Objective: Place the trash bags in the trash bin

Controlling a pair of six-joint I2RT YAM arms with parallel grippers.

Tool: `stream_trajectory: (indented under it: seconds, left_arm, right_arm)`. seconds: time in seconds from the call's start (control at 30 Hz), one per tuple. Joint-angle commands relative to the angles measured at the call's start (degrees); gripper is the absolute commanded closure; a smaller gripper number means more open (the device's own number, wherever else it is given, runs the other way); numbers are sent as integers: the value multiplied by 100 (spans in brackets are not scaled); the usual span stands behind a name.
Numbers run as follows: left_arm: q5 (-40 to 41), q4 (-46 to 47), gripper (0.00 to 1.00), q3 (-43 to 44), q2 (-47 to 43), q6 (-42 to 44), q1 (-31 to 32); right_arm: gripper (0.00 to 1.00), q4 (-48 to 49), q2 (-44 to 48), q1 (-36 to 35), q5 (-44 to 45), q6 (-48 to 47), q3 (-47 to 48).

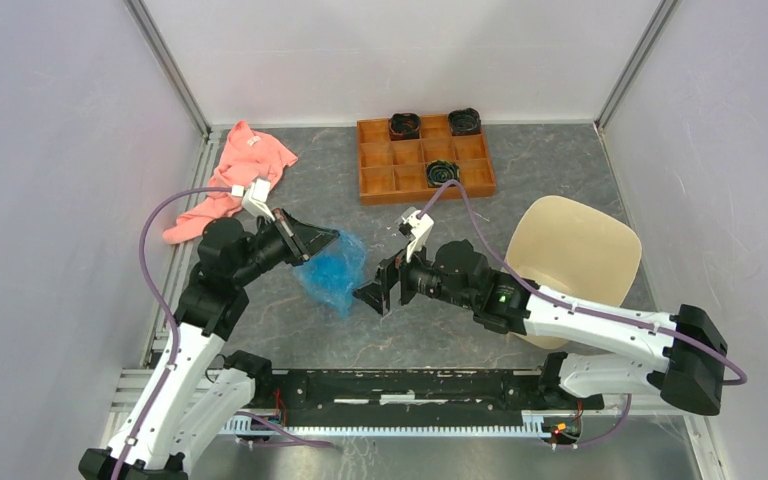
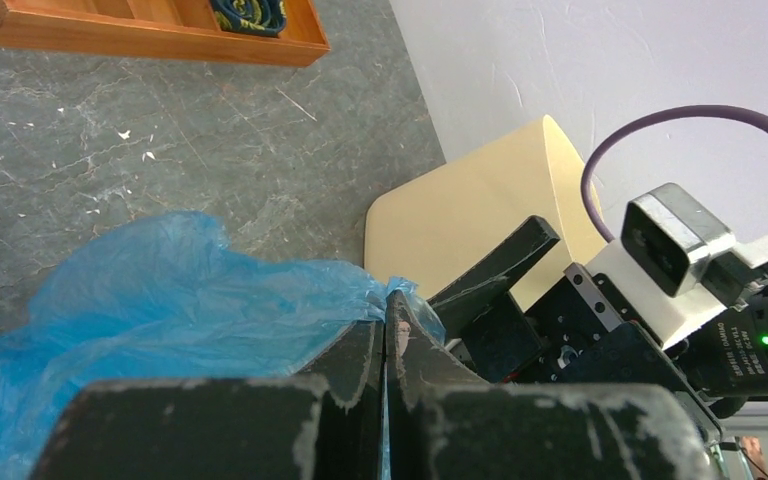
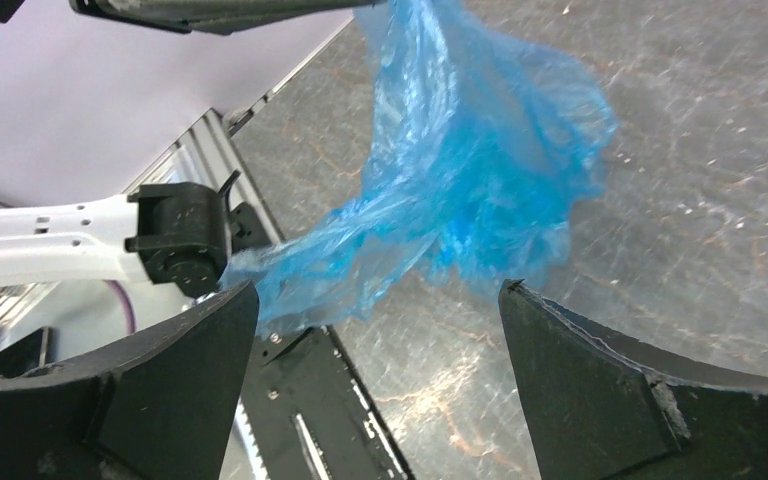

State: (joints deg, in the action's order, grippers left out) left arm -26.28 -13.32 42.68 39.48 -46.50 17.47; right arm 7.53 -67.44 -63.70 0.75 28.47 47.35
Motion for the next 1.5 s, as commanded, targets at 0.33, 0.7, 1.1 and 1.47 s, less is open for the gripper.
stream_trajectory:
  seconds: [0.33,0.7,1.1,1.47]
  left_arm:
    - [-210,203,98,-222,-189,-205,2]
    - [-216,189,98,-184,-146,-271,2]
    - [479,-628,66,27,-118,326,2]
    - [1086,-670,0,-646,-99,357,2]
  right_arm:
    - [2,586,256,-169,709,331,-366]
    - [8,335,-1018,-442,2031,-14,590]
    - [100,370,-1243,-204,2497,-502,617]
    - [100,-365,-1111,922,705,-126,307]
